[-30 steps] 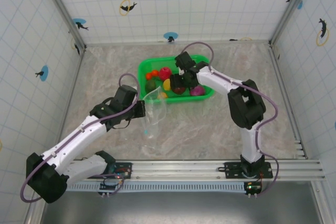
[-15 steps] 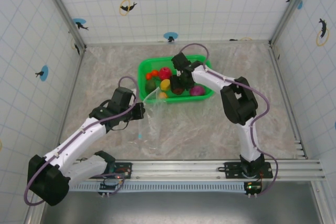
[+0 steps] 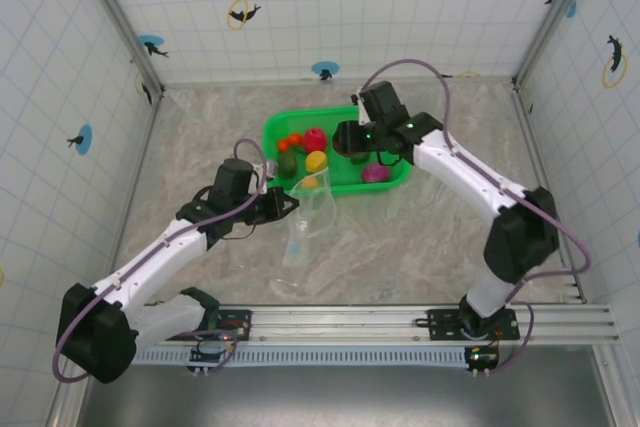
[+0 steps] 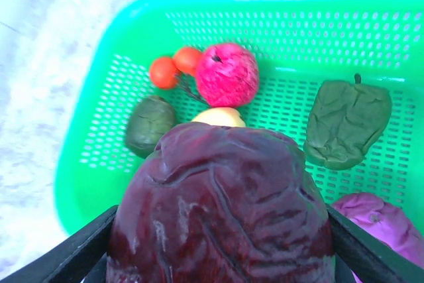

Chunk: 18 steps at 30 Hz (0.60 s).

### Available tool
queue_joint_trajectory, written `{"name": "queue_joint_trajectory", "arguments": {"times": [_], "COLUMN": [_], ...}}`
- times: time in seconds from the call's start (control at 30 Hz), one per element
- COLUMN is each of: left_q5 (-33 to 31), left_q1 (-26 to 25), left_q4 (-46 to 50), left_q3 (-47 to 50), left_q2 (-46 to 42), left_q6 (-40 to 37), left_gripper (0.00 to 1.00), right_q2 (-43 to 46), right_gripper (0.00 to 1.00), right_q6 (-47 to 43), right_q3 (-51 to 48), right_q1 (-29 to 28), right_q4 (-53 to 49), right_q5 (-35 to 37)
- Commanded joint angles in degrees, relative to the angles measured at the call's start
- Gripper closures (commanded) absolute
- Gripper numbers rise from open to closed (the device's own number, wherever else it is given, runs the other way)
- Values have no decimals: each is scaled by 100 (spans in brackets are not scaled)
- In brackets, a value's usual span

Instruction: Place the food in the zip-top bag and seal the zipper

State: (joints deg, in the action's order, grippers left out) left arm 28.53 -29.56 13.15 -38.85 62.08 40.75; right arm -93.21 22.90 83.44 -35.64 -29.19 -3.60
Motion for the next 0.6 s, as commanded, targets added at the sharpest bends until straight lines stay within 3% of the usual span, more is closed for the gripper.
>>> {"name": "queue_joint_trajectory", "arguments": {"times": [0.0,0.23,0.57], "left_q5": [583,317,411], "left_q1": [34,38,-63], "left_q4": [-900,-1564,-1650], "left_q3": [191,471,289], "left_q2": [97,124,105], "left_q6": [634,1155,1069], "left_gripper": [100,100,100], "right_q2": [640,1891,2091], "right_gripper": [37,37,36], "right_q6": [85,819,945], "right_q3": [-641,-2129,-2711], "right_q1": [39,-312,-1338], "right_q4": [626,2035,2538], "right_q5": [-552,-1671,-1319]}}
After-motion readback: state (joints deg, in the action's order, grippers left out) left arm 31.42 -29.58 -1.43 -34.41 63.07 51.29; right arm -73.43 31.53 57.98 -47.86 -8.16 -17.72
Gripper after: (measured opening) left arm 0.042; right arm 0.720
